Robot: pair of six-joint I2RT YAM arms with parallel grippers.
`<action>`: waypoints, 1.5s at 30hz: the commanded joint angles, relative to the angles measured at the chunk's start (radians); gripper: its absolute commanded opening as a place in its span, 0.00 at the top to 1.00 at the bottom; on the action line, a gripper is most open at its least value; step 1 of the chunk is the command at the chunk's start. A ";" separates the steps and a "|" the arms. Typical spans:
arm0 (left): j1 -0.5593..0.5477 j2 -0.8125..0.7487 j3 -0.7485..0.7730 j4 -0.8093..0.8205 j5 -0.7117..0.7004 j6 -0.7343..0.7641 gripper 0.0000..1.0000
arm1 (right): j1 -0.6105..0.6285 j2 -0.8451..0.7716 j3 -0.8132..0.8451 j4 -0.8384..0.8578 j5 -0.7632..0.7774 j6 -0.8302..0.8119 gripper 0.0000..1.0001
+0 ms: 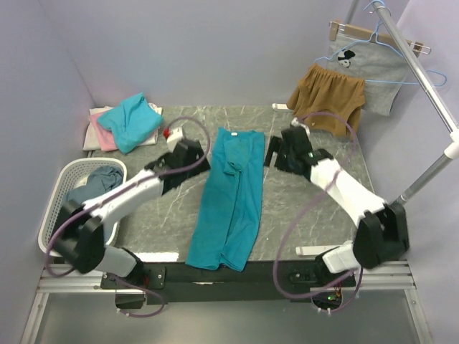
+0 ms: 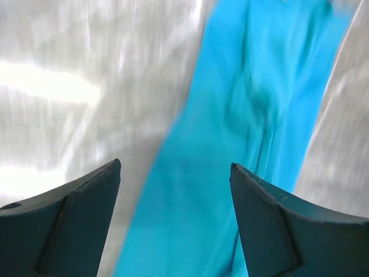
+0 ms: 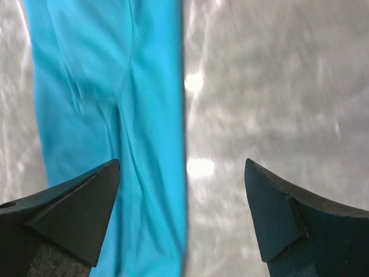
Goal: Fold and stack the t-shirts
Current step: Rotate the tshirt 90 degrees
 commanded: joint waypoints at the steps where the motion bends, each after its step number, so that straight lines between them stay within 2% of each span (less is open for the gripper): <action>1: 0.111 0.229 0.229 0.147 0.070 0.216 0.18 | -0.052 0.235 0.200 0.070 -0.093 -0.078 0.06; 3: 0.147 0.365 0.303 0.167 0.124 0.244 0.19 | -0.064 0.372 0.306 0.075 -0.125 -0.073 0.06; 5: 0.196 0.437 0.389 0.190 0.214 0.247 0.20 | -0.075 0.483 0.368 0.088 -0.150 -0.070 0.06; 7: 0.230 0.526 0.440 0.232 0.286 0.250 0.21 | -0.086 0.544 0.455 0.081 -0.165 -0.070 0.07; 11: 0.253 0.625 0.500 0.259 0.320 0.293 0.21 | -0.104 0.642 0.535 0.082 -0.185 -0.072 0.06; 18: 0.276 0.734 0.550 0.315 0.449 0.318 0.22 | -0.123 0.742 0.642 0.023 -0.188 -0.078 0.07; 24: 0.287 0.803 0.602 0.339 0.591 0.345 0.24 | -0.149 0.803 0.678 0.015 -0.233 -0.076 0.07; 33: 0.327 0.869 0.604 0.437 0.782 0.356 0.30 | -0.173 0.843 0.692 0.003 -0.268 -0.087 0.07; 36: 0.334 0.906 0.628 0.459 0.840 0.354 0.36 | -0.176 0.852 0.692 0.001 -0.285 -0.086 0.07; 37: 0.336 0.930 0.642 0.457 0.856 0.351 0.42 | -0.176 0.857 0.692 0.003 -0.288 -0.086 0.07; 45: 0.342 1.074 0.838 0.451 0.952 0.333 0.66 | -0.184 0.861 0.693 -0.008 -0.306 -0.104 0.07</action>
